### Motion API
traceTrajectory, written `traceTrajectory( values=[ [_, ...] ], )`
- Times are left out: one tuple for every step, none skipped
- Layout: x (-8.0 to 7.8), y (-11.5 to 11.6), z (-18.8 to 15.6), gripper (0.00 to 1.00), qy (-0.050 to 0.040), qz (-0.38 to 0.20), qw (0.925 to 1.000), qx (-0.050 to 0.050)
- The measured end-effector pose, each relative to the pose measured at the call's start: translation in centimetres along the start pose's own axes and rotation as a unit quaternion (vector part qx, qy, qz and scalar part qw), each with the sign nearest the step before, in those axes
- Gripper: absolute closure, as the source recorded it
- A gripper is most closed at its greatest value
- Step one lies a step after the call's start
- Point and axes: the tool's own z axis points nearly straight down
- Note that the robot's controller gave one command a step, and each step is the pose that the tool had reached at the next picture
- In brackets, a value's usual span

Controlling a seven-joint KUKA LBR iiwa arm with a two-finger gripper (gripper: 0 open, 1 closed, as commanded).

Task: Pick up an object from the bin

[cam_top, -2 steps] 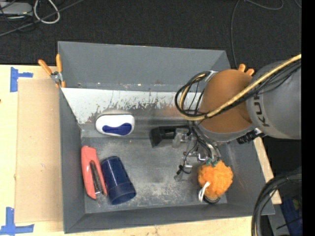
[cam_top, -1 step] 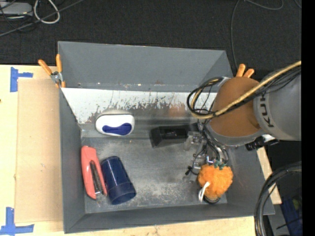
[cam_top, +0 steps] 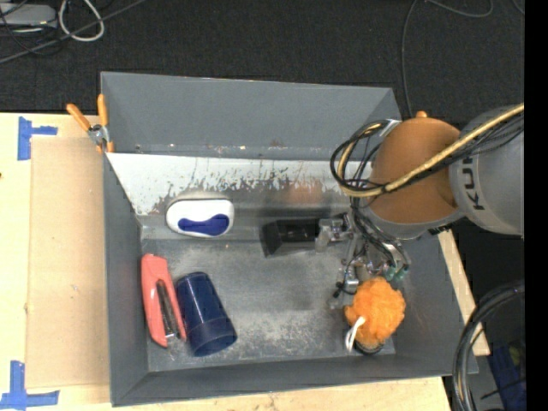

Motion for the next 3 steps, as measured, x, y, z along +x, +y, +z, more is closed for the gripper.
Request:
traceTrajectory(
  values=[
    [5.3,-1.4,4.2,0.00,0.0040,-0.083,0.9965,0.000],
    [-1.2,-3.5,-1.8,1.00,-0.0068,-0.342,0.9396,0.001],
    [-1.2,-3.5,-1.8,1.00,-0.0066,-0.342,0.9398,0.001]
  ],
)
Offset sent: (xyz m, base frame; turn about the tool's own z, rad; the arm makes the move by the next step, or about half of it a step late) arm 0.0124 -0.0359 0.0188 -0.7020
